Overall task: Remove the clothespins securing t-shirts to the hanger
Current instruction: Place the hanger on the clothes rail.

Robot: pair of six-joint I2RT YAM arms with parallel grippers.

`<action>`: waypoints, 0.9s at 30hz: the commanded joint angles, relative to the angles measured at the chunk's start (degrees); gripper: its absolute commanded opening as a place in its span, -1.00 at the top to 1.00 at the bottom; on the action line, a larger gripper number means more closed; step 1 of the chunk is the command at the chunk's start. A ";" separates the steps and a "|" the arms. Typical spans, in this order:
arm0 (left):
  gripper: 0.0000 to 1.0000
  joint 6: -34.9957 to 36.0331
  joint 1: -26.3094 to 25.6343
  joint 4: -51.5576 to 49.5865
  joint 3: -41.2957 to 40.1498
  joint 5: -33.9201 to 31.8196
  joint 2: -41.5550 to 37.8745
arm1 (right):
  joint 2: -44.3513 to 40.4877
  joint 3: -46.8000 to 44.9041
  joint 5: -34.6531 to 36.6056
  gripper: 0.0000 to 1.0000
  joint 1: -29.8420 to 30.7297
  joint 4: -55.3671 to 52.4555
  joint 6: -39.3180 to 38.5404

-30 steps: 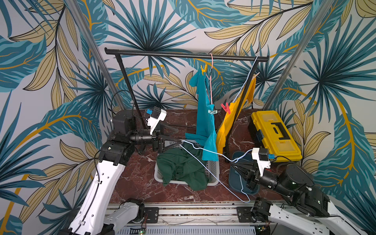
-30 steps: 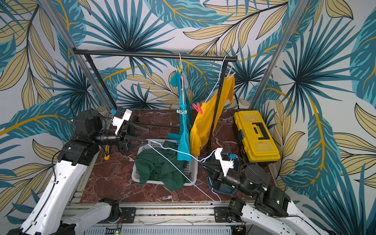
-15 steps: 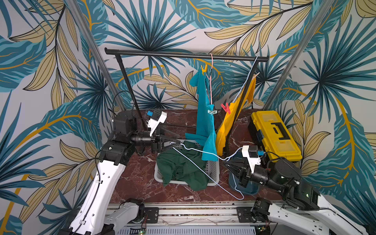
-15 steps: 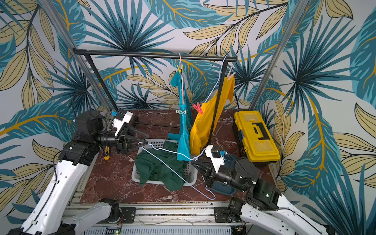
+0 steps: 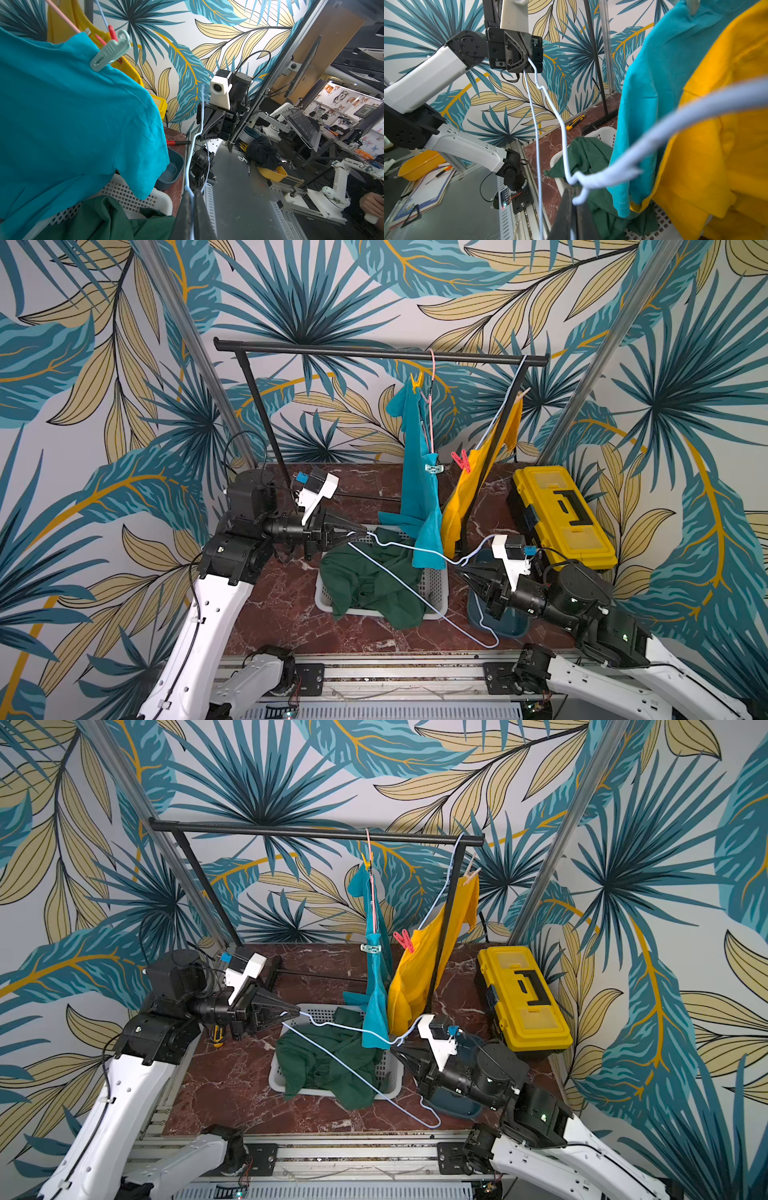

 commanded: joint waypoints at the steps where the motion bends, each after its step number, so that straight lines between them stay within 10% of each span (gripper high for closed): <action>1: 1.00 1.41 0.57 -0.26 0.19 -2.58 -0.68 | -0.16 0.61 -0.39 0.15 0.08 2.24 -1.60; 5: 1.00 2.14 1.30 -0.30 0.72 -4.40 -2.13 | -1.12 0.52 1.61 -0.49 0.14 1.86 -2.04; 9: 1.00 1.86 2.94 -0.26 2.12 -5.82 -3.10 | -3.07 -0.21 3.95 -0.72 0.15 1.60 -2.23; 27: 1.00 -10.77 8.74 9.01 14.34 -3.89 -4.88 | -6.76 -1.85 8.31 -0.88 0.08 0.45 -3.53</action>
